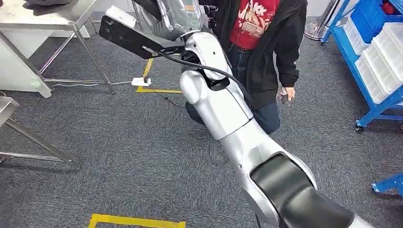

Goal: Take the parts from the cabinet and place them on the table.

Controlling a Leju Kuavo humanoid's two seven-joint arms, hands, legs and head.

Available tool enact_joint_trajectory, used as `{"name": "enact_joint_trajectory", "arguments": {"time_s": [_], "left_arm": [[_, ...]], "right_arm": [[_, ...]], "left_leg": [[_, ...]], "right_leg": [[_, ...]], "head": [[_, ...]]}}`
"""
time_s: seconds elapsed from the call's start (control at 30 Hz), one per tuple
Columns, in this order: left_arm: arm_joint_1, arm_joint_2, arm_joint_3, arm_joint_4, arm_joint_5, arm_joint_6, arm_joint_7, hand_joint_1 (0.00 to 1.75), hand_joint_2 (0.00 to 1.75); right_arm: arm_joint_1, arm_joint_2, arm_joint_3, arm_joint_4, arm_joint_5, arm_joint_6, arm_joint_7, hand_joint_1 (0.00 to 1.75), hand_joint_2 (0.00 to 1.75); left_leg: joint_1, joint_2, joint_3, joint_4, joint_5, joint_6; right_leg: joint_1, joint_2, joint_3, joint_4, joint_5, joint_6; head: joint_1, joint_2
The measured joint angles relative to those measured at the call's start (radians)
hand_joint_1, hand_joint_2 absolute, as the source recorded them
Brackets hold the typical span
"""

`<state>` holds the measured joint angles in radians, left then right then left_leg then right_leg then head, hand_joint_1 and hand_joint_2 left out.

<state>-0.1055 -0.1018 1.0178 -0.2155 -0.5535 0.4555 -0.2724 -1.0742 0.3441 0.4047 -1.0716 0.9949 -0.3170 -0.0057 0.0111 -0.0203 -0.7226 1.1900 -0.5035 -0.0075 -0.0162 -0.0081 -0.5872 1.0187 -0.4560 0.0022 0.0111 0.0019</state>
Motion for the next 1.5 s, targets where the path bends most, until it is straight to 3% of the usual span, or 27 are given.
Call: {"name": "enact_joint_trajectory", "arguments": {"time_s": [0.03,0.1,0.17,0.2,0.23,0.4,0.43,0.47,0.53,0.6,0.63,0.7,0.73,0.77,0.87,0.9,1.0,1.07,1.1,1.13,1.2,1.23,1.27,1.3,1.4,1.43,1.5], "left_arm": [[0.0,0.0,0.0,0.0,-0.002,-0.004,0.0,0.0,1.75],[0.001,-0.001,0.0,0.0,-0.001,-0.005,0.0,0.0,1.75],[0.002,0.001,0.0,0.0,-0.002,-0.005,0.0,0.0,1.75],[0.001,0.002,0.0,0.0,-0.002,-0.005,0.0,0.0,1.75],[0.0,0.002,0.0,0.0,-0.005,-0.007,0.0,0.0,1.75],[-0.002,0.003,-0.002,0.0,-0.022,-0.025,-0.003,0.0,1.75],[-0.002,0.001,-0.004,0.0,-0.023,-0.026,-0.004,0.0,1.75],[-0.003,0.002,-0.004,0.0,-0.024,-0.028,-0.004,0.0,1.75],[-0.006,0.005,-0.005,0.0,-0.031,-0.031,-0.005,0.0,1.75],[-0.006,0.005,-0.005,0.0,-0.031,-0.034,-0.006,0.0,1.75],[-0.005,0.005,-0.005,0.0,-0.031,-0.035,-0.006,0.0,1.75],[-0.005,0.003,-0.005,0.0,-0.031,-0.037,-0.006,0.0,1.75],[-0.005,0.003,-0.006,0.0,-0.031,-0.037,-0.006,0.0,1.75],[-0.006,0.004,-0.006,0.0,-0.031,-0.039,-0.006,0.0,1.75],[0.0,0.004,-0.006,0.0,-0.033,-0.039,-0.006,0.0,1.75],[0.0,0.007,-0.006,0.0,-0.034,-0.039,-0.006,0.0,1.75],[-0.002,0.006,-0.006,0.001,-0.036,-0.039,-0.005,0.0,1.75],[-0.002,0.006,-0.008,0.001,-0.039,-0.043,-0.005,0.0,1.75],[-0.002,0.006,-0.009,0.001,-0.04,-0.045,-0.005,0.0,1.75],[-0.001,0.006,-0.01,0.001,-0.041,-0.046,-0.005,0.0,1.75],[-0.001,0.009,-0.01,0.0,-0.042,-0.047,-0.008,0.0,1.75],[-0.001,0.01,-0.011,0.0,-0.043,-0.048,-0.011,0.0,1.75],[-0.003,0.008,-0.011,0.0,-0.044,-0.049,-0.013,0.0,1.75],[-0.004,0.01,-0.011,0.0,-0.047,-0.053,-0.016,0.0,1.75],[-0.004,0.008,-0.011,0.0,-0.054,-0.058,-0.02,0.0,1.75],[-0.004,0.008,-0.012,0.0,-0.056,-0.058,-0.022,0.0,1.75],[-0.006,0.006,-0.016,0.0,-0.068,-0.063,-0.027,0.0,1.75]], "right_arm": [[0.001,0.0,0.0,0.0,0.003,0.002,0.003,1.75,1.75],[0.004,-0.001,0.0,0.0,0.003,0.003,0.003,1.75,1.75],[0.003,-0.001,0.0,0.0,0.003,0.003,0.004,1.75,1.75],[0.003,0.0,0.0,0.0,0.005,0.006,0.005,1.75,1.75],[0.002,0.0,-0.001,-0.001,0.007,0.008,0.005,1.75,1.75],[-0.002,-0.002,-0.004,-0.003,0.023,0.032,0.006,1.75,1.75],[-0.003,-0.005,-0.005,-0.004,0.025,0.036,0.005,1.75,1.75],[-0.008,-0.006,-0.005,-0.003,0.026,0.039,0.005,1.75,1.75],[-0.006,-0.013,-0.007,-0.002,0.027,0.045,0.005,1.75,1.75],[0.0,-0.019,-0.007,0.003,0.028,0.047,0.003,1.75,1.75],[0.001,-0.02,-0.006,0.003,0.028,0.047,0.004,1.75,1.75],[-0.002,-0.02,-0.006,0.003,0.028,0.047,0.004,1.75,1.75],[-0.004,-0.02,-0.006,0.003,0.028,0.047,0.003,1.75,1.75],[-0.005,-0.02,-0.006,0.003,0.028,0.047,0.003,1.75,1.75],[-0.005,-0.02,-0.004,0.004,0.035,0.048,0.003,1.75,1.75],[-0.007,-0.019,-0.004,0.005,0.04,0.048,0.003,1.75,1.75],[-0.013,-0.011,-0.004,0.007,0.056,0.055,0.012,1.75,1.75],[-0.013,-0.011,-0.004,0.012,0.064,0.06,0.019,1.75,1.75],[-0.013,-0.01,-0.003,0.015,0.067,0.063,0.021,1.75,1.75],[-0.013,-0.007,-0.003,0.02,0.071,0.067,0.027,1.75,1.75],[-0.016,-0.001,-0.003,0.027,0.077,0.069,0.031,1.75,1.75],[-0.019,0.003,-0.003,0.031,0.082,0.069,0.035,1.75,1.75],[-0.025,0.006,-0.004,0.035,0.085,0.069,0.039,1.75,1.75],[-0.033,0.005,-0.005,0.04,0.089,0.069,0.041,1.75,1.75],[-0.04,0.006,-0.008,0.05,0.095,0.069,0.043,1.75,1.75],[-0.041,0.005,-0.011,0.052,0.097,0.069,0.047,1.75,1.75],[-0.043,-0.006,-0.029,0.053,0.104,0.069,0.047,1.75,1.75]], "left_leg": [[0.001,0.006,-0.04,0.077,-0.029,-0.003],[0.002,0.008,-0.062,0.114,-0.026,-0.004],[0.003,0.02,-0.001,-0.008,0.048,0.0],[0.002,0.037,0.048,-0.097,0.085,0.004],[-0.002,0.074,0.079,-0.156,0.089,0.006],[-0.012,0.033,0.087,-0.171,0.092,0.034],[-0.009,0.029,0.091,-0.175,0.094,0.038],[-0.007,0.022,0.09,-0.176,0.095,0.046],[-0.008,0.002,0.089,-0.175,0.095,0.052],[-0.008,-0.021,0.09,-0.175,0.095,0.052],[-0.008,-0.031,0.09,-0.174,0.095,0.052],[-0.008,-0.054,0.091,-0.173,0.096,0.051],[-0.007,-0.063,0.09,-0.173,0.095,0.05],[-0.015,-0.073,0.086,-0.167,0.093,0.044],[-0.005,-0.089,0.083,-0.173,0.097,0.028],[-0.007,-0.096,0.081,-0.173,0.095,0.02],[-0.005,-0.005,0.021,-0.038,0.013,0.005],[0.002,0.006,-0.056,0.11,-0.045,-0.004],[0.006,0.007,-0.075,0.14,-0.045,-0.008],[0.01,0.009,-0.067,0.118,-0.022,-0.011],[0.014,0.027,0.011,-0.038,0.059,-0.014],[0.015,0.057,0.061,-0.125,0.094,-0.014],[0.007,0.095,0.086,-0.172,0.088,-0.014],[0.007,0.072,0.084,-0.17,0.092,-0.001],[-0.001,0.047,0.083,-0.173,0.092,0.018],[0.008,0.038,0.092,-0.181,0.097,0.028],[0.005,0.023,0.091,-0.182,0.099,0.043]], "right_leg": [[0.001,-0.01,-0.001,0.0,-0.001,-0.001],[0.003,-0.025,-0.001,0.0,-0.002,-0.001],[0.004,-0.04,0.0,0.001,-0.004,-0.002],[0.004,-0.046,0.002,0.001,-0.005,-0.002],[0.009,-0.051,0.003,0.001,-0.007,0.001],[0.025,-0.077,0.01,0.001,-0.02,0.025],[0.016,-0.046,-0.004,0.025,-0.032,0.027],[0.016,-0.019,-0.03,0.081,-0.058,0.022],[0.015,-0.001,-0.123,0.262,-0.124,0.012],[0.016,0.003,-0.167,0.332,-0.133,0.021],[0.016,0.004,-0.153,0.294,-0.111,0.029],[0.013,0.018,-0.071,0.115,-0.034,0.044],[0.009,0.053,-0.03,0.026,-0.002,0.046],[0.007,0.064,-0.014,0.003,0.004,0.037],[0.011,0.041,-0.015,0.002,0.007,0.022],[0.001,0.032,-0.011,-0.007,0.013,0.013],[-0.002,0.006,0.0,-0.015,0.013,-0.003],[0.0,-0.012,0.0,-0.015,0.01,-0.005],[0.0,-0.022,0.0,-0.015,0.009,-0.005],[0.0,-0.03,0.0,-0.015,0.009,-0.005],[0.0,-0.045,0.002,-0.014,0.005,-0.002],[0.001,-0.049,0.005,-0.013,0.003,0.002],[0.014,-0.053,0.005,-0.011,-0.002,0.009],[0.016,-0.058,0.004,-0.013,-0.003,0.013],[0.018,-0.084,0.018,-0.018,-0.008,0.027],[0.016,-0.069,0.005,-0.006,-0.017,0.035],[0.011,-0.011,-0.047,0.108,-0.066,0.026]], "head": [[0.0,0.0],[0.0,0.0],[0.0,0.0],[0.0,0.0],[0.0,0.0],[0.002,0.0],[0.002,0.0],[0.0,0.0],[0.002,0.0],[0.002,0.0],[0.002,0.0],[0.002,0.0],[0.002,0.0],[0.0,0.0],[0.001,0.0],[0.0,0.0],[-0.006,0.0],[-0.006,0.0],[-0.006,0.0],[-0.006,0.0],[-0.006,0.0],[-0.006,0.0],[-0.006,0.0],[-0.001,0.0],[0.0,0.0],[0.002,0.0],[0.002,0.0]]}}
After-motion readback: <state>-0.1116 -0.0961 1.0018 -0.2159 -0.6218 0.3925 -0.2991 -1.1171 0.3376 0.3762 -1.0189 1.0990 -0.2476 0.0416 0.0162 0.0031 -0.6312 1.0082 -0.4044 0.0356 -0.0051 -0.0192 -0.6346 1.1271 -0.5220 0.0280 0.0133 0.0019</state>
